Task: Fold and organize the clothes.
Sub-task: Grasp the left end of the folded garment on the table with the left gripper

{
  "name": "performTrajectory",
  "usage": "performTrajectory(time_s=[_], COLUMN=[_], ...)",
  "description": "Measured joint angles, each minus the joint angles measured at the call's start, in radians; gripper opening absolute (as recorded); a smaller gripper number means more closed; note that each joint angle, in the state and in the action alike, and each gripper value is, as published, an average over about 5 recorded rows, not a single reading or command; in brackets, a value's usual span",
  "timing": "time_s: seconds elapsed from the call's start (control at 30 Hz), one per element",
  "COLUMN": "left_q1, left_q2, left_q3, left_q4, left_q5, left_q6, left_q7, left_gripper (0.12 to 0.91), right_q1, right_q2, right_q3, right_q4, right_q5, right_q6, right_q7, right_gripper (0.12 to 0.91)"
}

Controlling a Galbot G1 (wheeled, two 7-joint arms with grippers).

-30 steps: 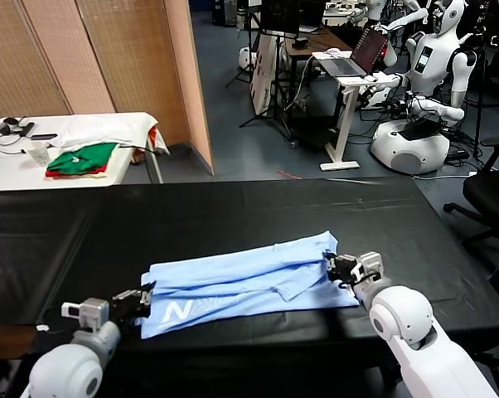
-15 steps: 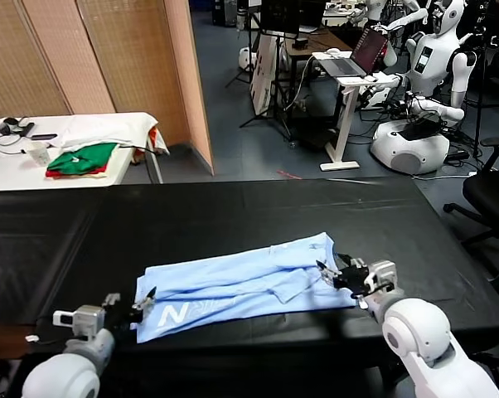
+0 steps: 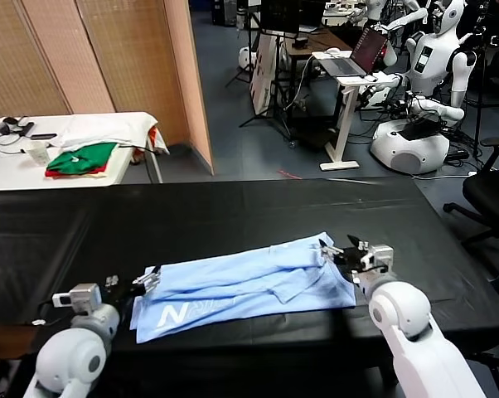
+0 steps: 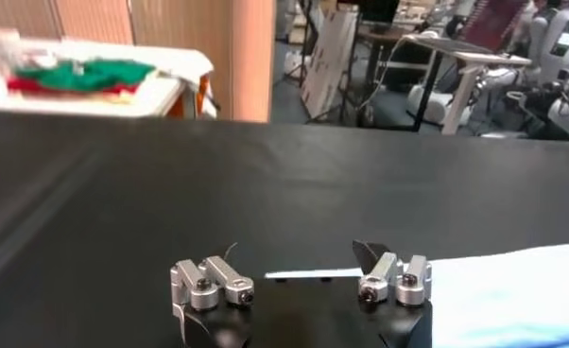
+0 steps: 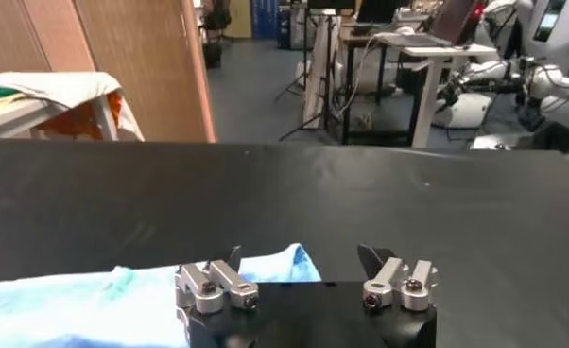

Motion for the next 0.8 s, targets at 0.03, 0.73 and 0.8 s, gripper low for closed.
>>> performTrajectory(time_s=[0.03,0.73,0.8], left_q1=[-0.002,-0.055,-0.062], left_q2=[0.001,-0.018,-0.023], left_q3=[0.001,0.037,0.039], left_q4=[0.007,0.1,0.111], left_q5=[0.001,-0.021,-0.015], left_q6=[0.0,-0.002,-0.009], left_q7=[0.006,0.04,0.037], left_gripper=[0.907,0.742,0.661], right_q1=[0.01,0.048,0.048], right_q2=[0.005,0.055,0.057], right_q3=[-0.005,-0.033,-0.033], right_q4=[-0.014,-0.087,-0.088], right_q5=[-0.002,-0.046,-0.046], right_q6=[-0.002,-0.015,-0.014], right_q7=[0.001,0.002,0.001], right_gripper=[0.907,0.725,0.715])
